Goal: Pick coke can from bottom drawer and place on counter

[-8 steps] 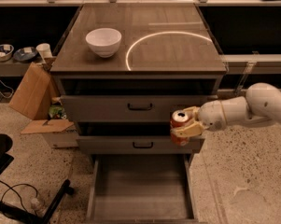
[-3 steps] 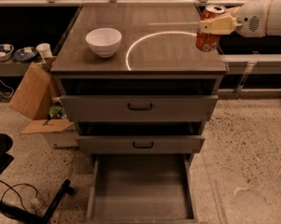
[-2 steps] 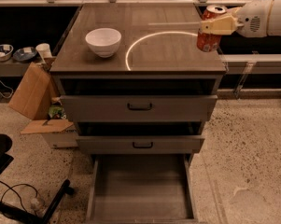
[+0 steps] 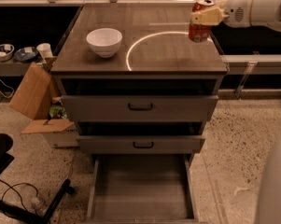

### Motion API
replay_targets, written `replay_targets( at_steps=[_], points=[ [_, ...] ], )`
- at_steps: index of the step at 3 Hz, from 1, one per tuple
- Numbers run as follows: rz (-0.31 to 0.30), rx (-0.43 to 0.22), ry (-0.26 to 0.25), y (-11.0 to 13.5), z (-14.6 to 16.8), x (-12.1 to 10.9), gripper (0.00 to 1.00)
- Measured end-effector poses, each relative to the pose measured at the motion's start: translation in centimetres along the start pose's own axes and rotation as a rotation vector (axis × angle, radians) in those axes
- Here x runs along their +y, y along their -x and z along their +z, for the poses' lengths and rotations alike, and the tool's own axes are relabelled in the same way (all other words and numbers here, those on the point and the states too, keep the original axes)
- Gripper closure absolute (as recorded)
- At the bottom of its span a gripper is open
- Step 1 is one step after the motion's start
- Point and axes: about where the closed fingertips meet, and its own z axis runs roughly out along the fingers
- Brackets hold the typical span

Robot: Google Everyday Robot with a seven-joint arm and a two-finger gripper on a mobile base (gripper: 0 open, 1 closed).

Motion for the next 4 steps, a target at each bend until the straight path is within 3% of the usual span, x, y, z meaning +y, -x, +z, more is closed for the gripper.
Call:
replay_targets(
  at_steps=[1,2,3,4],
  points=[
    [0.041,0.002,-0.057,1.1,4.1,-3.2,1.0],
    [0.056,-0.011,-0.164,3.8,8.8,-5.8,1.0],
    [0.077,-0.067,-0.241,5.8,12.9,-7.1,1.0],
    [0.117,-0.124,-0.319,6.1,17.0,-8.8,1.0]
  ],
)
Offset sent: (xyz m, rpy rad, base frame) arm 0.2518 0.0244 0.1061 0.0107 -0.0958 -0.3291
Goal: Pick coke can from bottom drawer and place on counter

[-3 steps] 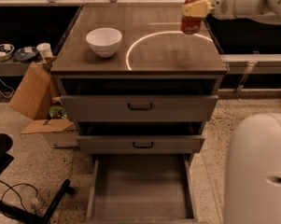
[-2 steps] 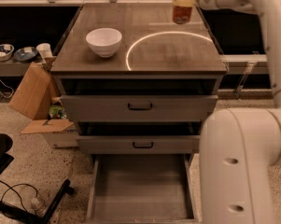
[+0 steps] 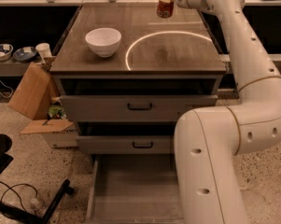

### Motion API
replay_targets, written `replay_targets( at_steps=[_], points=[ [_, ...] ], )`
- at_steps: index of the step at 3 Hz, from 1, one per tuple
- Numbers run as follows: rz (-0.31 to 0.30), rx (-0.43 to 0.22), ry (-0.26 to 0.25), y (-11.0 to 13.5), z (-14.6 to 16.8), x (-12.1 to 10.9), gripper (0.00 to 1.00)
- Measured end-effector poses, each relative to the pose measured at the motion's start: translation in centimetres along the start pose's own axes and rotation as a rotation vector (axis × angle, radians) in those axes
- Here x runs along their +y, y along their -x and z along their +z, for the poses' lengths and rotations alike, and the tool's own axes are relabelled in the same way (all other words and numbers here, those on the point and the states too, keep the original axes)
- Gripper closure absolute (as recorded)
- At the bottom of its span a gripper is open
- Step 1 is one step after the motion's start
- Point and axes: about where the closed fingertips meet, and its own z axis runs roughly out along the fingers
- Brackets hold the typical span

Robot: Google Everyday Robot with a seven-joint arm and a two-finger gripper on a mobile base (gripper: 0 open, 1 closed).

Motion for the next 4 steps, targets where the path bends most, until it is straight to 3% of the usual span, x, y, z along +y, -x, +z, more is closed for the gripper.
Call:
replay_targets(
  at_steps=[1,2,3,4],
  points=[
    [0.013,0.012,-0.062,-2.1,3.1,-0.5,1.0],
    [0.014,0.052,-0.091,-4.3,4.7,-0.7,1.0],
    [0.035,0.102,-0.082,-6.6,5.9,-0.1,1.0],
    [0.037,0.105,-0.081,-6.7,5.9,0.0,0.73]
  ],
)
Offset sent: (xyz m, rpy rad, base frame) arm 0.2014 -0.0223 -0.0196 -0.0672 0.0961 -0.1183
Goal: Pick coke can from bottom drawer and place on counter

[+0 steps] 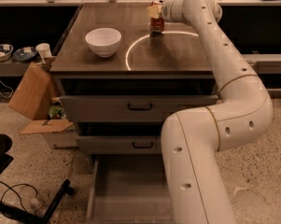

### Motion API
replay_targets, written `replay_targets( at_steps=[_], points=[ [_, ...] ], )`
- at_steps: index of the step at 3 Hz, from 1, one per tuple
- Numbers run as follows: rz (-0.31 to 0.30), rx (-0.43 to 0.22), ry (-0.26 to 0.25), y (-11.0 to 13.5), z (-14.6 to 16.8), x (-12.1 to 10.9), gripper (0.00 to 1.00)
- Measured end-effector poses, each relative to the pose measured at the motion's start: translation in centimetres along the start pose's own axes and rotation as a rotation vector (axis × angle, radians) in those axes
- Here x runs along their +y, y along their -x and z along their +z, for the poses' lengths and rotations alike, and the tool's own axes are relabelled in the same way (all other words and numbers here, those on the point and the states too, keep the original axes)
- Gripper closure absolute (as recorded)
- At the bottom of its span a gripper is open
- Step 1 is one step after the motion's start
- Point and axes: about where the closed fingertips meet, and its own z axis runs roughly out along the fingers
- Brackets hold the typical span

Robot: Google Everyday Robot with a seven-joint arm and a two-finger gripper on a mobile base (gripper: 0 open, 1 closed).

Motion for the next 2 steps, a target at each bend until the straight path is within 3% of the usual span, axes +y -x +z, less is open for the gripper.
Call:
replay_targets(
  at_steps=[2],
  points=[
    [0.0,0.0,0.0,0.0,0.0,0.0,0.28]
  ],
)
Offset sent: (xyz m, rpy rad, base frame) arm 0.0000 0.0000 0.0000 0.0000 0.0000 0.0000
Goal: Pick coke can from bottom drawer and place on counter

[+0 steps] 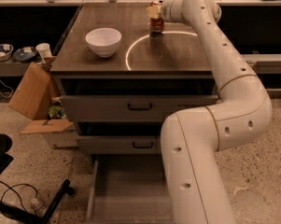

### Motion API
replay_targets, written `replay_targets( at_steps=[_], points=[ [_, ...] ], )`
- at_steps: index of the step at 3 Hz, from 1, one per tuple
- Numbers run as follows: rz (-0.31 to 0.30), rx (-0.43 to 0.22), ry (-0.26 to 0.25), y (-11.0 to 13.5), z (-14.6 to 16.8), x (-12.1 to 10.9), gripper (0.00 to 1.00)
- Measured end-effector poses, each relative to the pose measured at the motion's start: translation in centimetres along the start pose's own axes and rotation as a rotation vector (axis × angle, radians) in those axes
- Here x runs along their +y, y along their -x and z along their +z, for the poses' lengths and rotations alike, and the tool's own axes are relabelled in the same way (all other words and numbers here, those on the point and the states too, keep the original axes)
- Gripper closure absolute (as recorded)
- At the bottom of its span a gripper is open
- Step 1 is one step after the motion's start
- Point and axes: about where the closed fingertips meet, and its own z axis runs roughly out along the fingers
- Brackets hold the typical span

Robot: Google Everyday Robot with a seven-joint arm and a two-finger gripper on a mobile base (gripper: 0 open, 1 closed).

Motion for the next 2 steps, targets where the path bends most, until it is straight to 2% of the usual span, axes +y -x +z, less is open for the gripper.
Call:
replay_targets(
  at_steps=[1,2],
  points=[
    [0.0,0.0,0.0,0.0,0.0,0.0,0.05],
    [-0.001,0.0,0.0,0.04,-0.02,0.01,0.0]
  ],
)
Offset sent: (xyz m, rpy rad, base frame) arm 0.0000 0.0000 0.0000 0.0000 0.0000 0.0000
